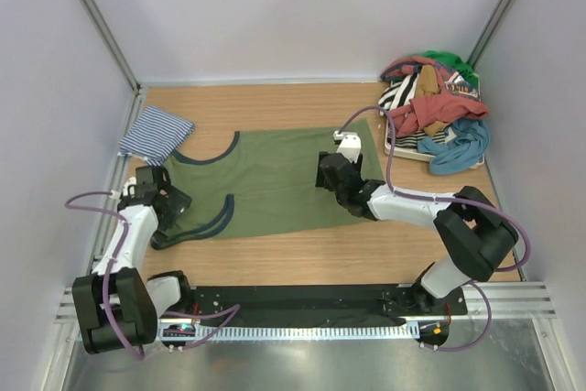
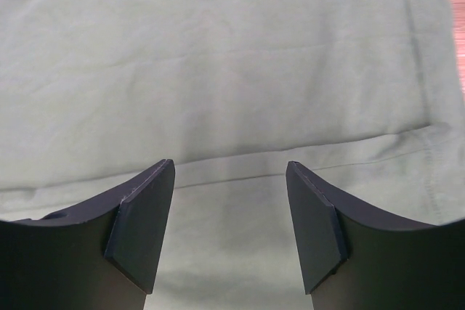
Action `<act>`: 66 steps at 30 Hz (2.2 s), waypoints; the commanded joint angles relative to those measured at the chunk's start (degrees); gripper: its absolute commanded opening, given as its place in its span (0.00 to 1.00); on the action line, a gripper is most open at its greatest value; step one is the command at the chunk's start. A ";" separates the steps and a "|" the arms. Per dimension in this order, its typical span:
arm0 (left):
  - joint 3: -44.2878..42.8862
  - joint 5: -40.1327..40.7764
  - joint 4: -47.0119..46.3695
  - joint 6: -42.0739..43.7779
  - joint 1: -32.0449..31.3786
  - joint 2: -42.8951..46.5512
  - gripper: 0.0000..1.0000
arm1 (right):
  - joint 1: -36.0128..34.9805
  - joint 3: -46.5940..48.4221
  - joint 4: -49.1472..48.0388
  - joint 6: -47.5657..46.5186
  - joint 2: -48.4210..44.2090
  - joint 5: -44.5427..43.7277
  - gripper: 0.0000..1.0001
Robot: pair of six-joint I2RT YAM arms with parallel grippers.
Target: Fold and stack the tank tops
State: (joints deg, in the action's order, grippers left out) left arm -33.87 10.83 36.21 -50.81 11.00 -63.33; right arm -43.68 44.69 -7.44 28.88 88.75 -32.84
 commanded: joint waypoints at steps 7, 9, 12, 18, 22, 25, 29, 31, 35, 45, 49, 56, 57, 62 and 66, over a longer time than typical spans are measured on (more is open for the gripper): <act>-11.13 -4.65 0.04 2.99 -4.76 6.29 1.00 | 11.06 10.67 10.05 2.84 0.28 8.39 0.71; -12.53 -10.62 -3.41 2.64 -5.29 4.72 1.00 | 13.52 15.06 11.65 2.67 3.08 12.79 0.71; -16.66 -13.64 -8.95 2.38 -8.01 -1.69 1.00 | 17.31 21.65 15.35 1.88 8.43 15.07 0.71; -28.08 -13.64 -13.44 3.78 -15.04 -19.53 1.00 | 23.55 33.87 19.39 0.74 17.50 15.53 0.72; -35.90 -13.56 -16.25 5.10 -19.09 -29.55 0.99 | 25.57 42.75 23.34 -2.51 26.00 11.93 0.74; -45.37 -13.55 -16.08 5.98 -19.53 -37.55 0.97 | 26.63 50.66 26.16 -3.31 30.77 12.01 0.70; -53.92 -13.64 -13.89 6.86 -19.62 -46.34 0.95 | 27.86 61.56 29.94 -3.66 39.63 13.68 0.66; -57.79 -13.73 -12.57 7.47 -19.62 -50.39 0.95 | 28.47 65.07 31.17 -3.57 41.93 13.68 0.66; -62.02 -14.25 -11.16 8.62 -19.53 -55.31 0.93 | 29.00 66.15 31.70 -3.40 44.75 12.98 0.65; -64.75 -13.12 -9.40 12.22 -19.62 -59.54 0.84 | 29.44 62.54 27.66 -3.66 45.72 12.36 0.45; -65.71 -11.80 -8.70 13.54 -19.62 -60.51 0.80 | 29.53 62.89 27.04 -4.36 45.63 11.31 0.29; -72.21 -9.86 -5.45 14.33 -19.62 -65.68 0.67 | 30.15 63.33 26.60 -4.80 46.16 12.18 0.11; -73.09 -9.78 -4.92 14.42 -19.71 -66.30 0.65 | 30.23 63.24 26.43 -4.80 46.16 12.19 0.06; -76.34 -7.40 -0.88 14.95 -20.67 -69.73 0.59 | 30.23 62.98 26.25 -4.54 45.81 12.54 0.02; -76.35 -5.65 0.00 14.95 -21.11 -70.70 0.40 | 30.41 62.72 26.16 -4.45 45.46 12.71 0.01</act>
State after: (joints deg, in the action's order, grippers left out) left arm -108.66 2.74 33.47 -37.15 -9.50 -132.70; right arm -13.67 107.02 20.84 24.43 134.98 -20.08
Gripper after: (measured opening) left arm 0.472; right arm 0.068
